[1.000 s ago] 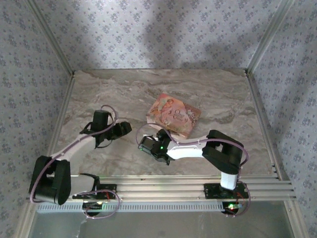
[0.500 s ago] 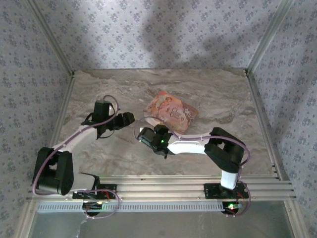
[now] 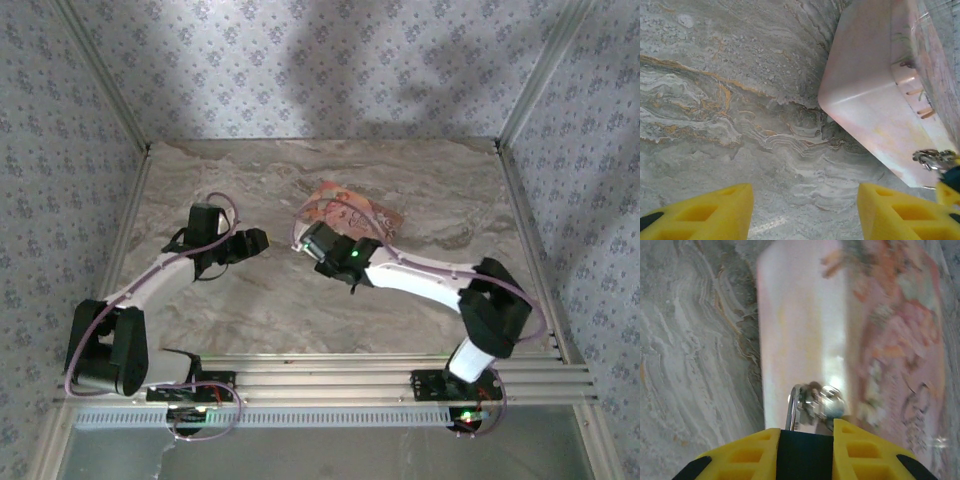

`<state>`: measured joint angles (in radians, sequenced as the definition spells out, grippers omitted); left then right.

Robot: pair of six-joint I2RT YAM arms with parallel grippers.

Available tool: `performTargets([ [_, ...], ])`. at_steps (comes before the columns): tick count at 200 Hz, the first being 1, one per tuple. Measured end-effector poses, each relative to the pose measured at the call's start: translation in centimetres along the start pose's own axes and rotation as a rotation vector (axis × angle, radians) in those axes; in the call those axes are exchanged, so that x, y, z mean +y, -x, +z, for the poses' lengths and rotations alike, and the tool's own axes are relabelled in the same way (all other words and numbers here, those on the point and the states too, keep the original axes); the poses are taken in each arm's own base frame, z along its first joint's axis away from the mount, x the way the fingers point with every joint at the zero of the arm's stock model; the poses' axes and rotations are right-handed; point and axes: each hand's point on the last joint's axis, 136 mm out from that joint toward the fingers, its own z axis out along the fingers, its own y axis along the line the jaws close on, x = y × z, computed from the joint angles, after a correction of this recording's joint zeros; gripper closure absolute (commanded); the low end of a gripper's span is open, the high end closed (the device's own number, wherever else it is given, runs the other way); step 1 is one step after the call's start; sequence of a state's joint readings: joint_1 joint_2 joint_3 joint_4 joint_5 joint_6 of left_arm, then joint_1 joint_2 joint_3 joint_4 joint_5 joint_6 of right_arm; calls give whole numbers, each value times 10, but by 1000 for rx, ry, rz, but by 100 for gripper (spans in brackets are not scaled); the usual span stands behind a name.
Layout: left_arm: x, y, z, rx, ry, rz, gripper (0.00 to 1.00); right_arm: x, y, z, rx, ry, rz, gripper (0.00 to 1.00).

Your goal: Unlock the padlock with the key

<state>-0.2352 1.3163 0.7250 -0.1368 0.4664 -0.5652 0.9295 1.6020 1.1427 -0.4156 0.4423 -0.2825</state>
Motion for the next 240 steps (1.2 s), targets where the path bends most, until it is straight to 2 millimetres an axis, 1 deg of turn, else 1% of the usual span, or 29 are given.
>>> performTargets([
  [20,0,3,0,-14,1,5,43,-16,-3,-14,-21,27,79,100],
  [35,1,2,1,-19,0,8,43,-20,-8,-19,-25,61,118,100],
  [47,2,1,1,-19,0,8,43,-15,-13,-18,-15,106,128,100],
  [80,4,-2,0,-28,-6,14,43,11,-33,-17,39,250,128,100],
  [117,8,-7,3,-32,-9,17,43,18,-38,-16,53,316,146,100],
  [155,8,-7,5,-43,-24,26,43,27,-40,-3,64,294,108,100],
  [176,8,-5,7,-47,-27,35,43,41,-42,5,47,246,29,100],
  [199,12,-8,10,-34,-18,36,43,53,-35,9,8,195,-52,100],
  [220,14,-11,11,-27,-14,31,43,56,-28,11,-24,157,-93,100],
  [240,15,-12,12,-28,-14,31,43,58,-26,13,-43,130,-117,100],
])
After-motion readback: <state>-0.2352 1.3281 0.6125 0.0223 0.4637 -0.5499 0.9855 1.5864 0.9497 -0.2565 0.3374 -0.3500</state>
